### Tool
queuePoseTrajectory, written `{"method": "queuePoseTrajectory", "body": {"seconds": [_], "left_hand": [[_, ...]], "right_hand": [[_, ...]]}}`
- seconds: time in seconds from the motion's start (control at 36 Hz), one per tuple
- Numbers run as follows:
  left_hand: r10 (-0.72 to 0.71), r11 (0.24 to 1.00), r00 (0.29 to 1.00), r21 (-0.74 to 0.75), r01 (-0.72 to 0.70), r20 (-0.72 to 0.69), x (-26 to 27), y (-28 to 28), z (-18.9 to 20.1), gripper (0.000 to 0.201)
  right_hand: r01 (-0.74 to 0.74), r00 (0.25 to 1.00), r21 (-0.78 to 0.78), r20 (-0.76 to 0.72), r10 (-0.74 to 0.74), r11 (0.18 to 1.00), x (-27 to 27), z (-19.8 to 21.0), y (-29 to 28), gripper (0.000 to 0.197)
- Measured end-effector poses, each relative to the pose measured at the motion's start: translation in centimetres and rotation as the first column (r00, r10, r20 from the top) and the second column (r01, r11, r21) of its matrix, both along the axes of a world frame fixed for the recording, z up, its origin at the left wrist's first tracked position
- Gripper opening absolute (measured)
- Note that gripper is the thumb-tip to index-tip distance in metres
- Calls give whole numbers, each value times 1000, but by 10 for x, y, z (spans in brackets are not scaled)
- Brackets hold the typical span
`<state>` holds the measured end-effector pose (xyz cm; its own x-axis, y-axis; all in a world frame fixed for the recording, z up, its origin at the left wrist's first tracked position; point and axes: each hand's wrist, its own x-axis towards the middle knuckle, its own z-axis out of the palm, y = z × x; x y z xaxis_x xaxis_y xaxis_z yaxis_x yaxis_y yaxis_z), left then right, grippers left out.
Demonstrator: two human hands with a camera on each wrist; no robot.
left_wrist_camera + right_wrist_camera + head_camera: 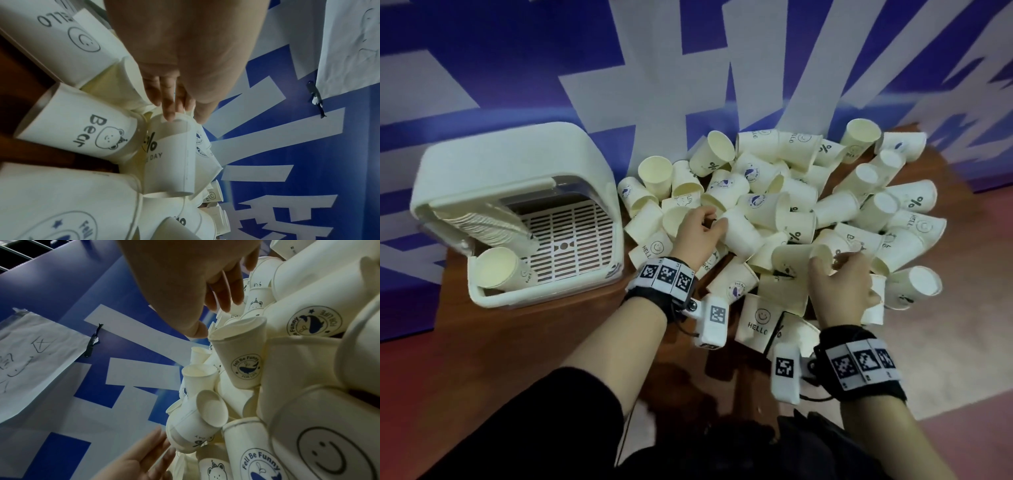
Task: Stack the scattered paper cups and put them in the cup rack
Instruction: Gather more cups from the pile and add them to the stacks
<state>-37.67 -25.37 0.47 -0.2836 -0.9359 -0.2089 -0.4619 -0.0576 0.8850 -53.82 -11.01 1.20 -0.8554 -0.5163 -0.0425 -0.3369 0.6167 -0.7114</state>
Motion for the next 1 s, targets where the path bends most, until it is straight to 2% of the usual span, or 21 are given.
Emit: {"method": "queuePoseTrajectory", "body": {"seconds": [0.11,0.19,0.25,0.42,0.58,0.69,0.89,1.0], "left_hand": [[28,997,999,77,-25,-27,-6,-1,-2,41],[27,993,998,120,-21,-49,-9,0,-1,37],[16,990,997,143,-6,-70,-10,0,2,34],[16,989,994,148,1,-110,-10,4,8,3],[2,995,991,103,12,-135,-6,14,19,4],[4,999,986,50,5,-170,7,22,33,10],[73,993,974,-71,-90,-213,46,41,50,18],[149,980,968,-102,-172,-203,79,52,53,18]], "right_hand": [[-62,996,69,60,58,996,1,-4,0,40],[-112,990,50,87,108,992,3,-3,-2,17],[-150,985,39,95,145,988,4,-3,-4,10],[-165,984,6,64,165,986,8,-1,-7,7],[-157,987,-58,-35,155,986,15,14,-3,9],[-181,979,-156,-118,164,971,23,27,-2,12],[-250,966,-257,-134,222,934,46,41,1,7],[-345,939,-315,-116,325,884,69,48,5,5]]}}
